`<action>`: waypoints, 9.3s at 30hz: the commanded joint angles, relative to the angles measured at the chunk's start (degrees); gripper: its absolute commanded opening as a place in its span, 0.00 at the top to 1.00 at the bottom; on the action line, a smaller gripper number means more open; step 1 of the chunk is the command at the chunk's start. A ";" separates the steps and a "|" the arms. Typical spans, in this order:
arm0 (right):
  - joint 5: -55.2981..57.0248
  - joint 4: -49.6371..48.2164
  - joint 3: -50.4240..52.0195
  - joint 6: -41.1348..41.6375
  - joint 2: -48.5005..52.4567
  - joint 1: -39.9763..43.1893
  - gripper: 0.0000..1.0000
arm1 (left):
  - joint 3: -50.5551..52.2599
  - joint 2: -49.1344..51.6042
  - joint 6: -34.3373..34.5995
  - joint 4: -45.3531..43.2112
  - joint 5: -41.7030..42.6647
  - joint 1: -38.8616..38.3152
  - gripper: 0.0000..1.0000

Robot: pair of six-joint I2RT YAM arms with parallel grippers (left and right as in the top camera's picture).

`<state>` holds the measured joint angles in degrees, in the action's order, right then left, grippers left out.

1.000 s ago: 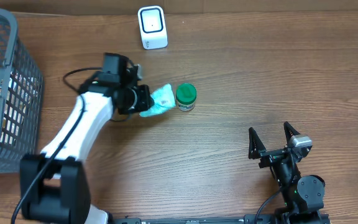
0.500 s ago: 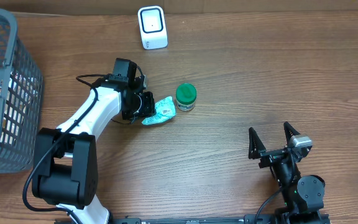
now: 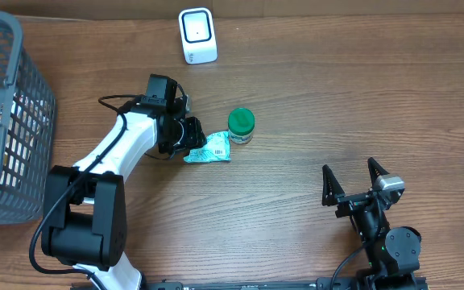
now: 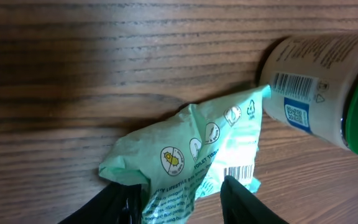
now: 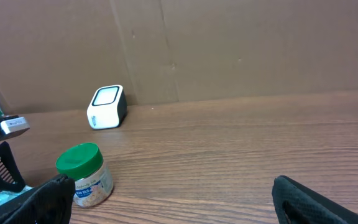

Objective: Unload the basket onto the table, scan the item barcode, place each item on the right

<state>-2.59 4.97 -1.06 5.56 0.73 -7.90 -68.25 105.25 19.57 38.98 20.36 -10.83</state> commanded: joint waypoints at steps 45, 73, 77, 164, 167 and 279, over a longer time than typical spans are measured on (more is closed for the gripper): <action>-0.09 -0.33 0.61 0.15 -0.57 0.15 0.00 | -40.33 0.39 -6.97 33.94 -21.38 60.35 0.25; -0.09 -0.33 0.61 0.15 -0.57 0.15 0.00 | -16.55 7.02 -14.51 7.06 -25.44 64.81 0.32; -0.09 -0.33 0.61 0.15 -0.57 0.15 0.00 | -16.55 9.09 -15.17 6.12 -25.44 64.81 0.33; -0.09 -0.33 0.61 0.15 -0.57 0.15 0.00 | -17.18 -33.81 -10.47 27.02 -1.79 22.73 0.96; -0.09 -0.33 0.61 0.15 -0.57 0.15 0.00 | -9.88 -32.20 -10.34 23.67 -4.74 17.79 0.96; -0.09 -0.33 0.61 0.15 -0.57 0.15 0.00 | -34.18 28.72 -22.18 17.31 -8.72 59.87 0.40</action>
<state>-2.61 4.97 -1.06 5.58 0.73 -7.90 -104.36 128.68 -1.10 55.44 13.52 49.47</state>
